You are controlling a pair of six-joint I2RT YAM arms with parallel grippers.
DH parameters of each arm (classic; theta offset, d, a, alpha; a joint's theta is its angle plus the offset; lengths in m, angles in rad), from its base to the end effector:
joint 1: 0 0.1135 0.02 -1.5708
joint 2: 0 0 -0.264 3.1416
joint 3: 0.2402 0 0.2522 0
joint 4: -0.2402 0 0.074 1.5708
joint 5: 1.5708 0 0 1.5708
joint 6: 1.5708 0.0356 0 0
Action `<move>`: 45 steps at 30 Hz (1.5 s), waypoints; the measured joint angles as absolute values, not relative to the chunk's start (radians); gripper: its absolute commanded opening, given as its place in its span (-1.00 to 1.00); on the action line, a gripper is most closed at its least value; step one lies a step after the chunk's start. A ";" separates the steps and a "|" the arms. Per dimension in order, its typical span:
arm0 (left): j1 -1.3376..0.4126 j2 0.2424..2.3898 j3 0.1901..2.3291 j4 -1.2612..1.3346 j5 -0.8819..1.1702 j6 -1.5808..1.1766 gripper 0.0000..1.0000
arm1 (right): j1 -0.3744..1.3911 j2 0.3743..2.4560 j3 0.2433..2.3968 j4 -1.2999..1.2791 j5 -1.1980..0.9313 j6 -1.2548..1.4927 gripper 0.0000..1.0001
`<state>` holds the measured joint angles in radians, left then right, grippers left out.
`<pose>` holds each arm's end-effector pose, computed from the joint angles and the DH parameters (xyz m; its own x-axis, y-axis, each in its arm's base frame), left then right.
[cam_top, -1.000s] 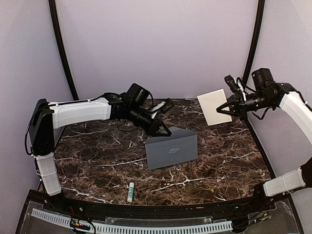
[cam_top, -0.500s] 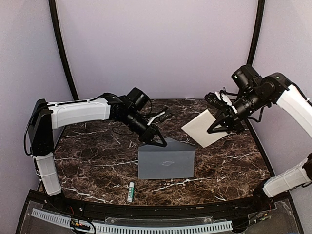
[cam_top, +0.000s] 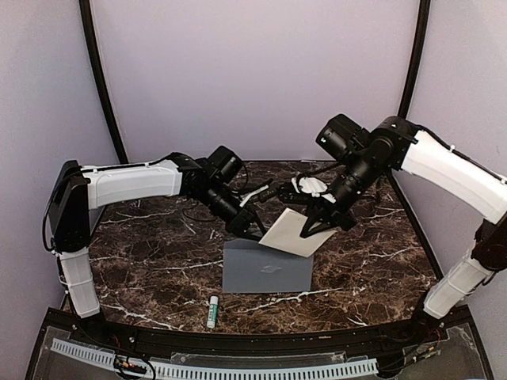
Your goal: Place the letter into the envelope and seal it
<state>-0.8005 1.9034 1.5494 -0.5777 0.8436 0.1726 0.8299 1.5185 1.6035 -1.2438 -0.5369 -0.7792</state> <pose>0.2699 -0.3164 0.2560 -0.4154 0.5921 -0.6906 0.8717 0.0420 -0.4883 0.1803 0.2241 0.3619 0.1027 -0.7824 -0.6142 -0.9841 -0.1700 0.0521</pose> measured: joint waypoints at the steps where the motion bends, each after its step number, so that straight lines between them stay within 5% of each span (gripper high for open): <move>1: -0.801 1.905 1.549 -0.579 0.847 0.172 -1.00 | 0.842 1.532 1.616 -1.241 -0.528 -0.776 -1.00; 45: -0.817 1.905 1.547 -0.577 0.954 0.140 -1.00 | 0.933 1.642 1.557 -1.099 -0.297 -0.761 -1.00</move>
<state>-0.8165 1.9053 1.5475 -0.5770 0.9539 0.1402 0.9329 1.6417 1.5570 -1.0992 -0.2974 -0.7609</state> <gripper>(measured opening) 0.005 0.004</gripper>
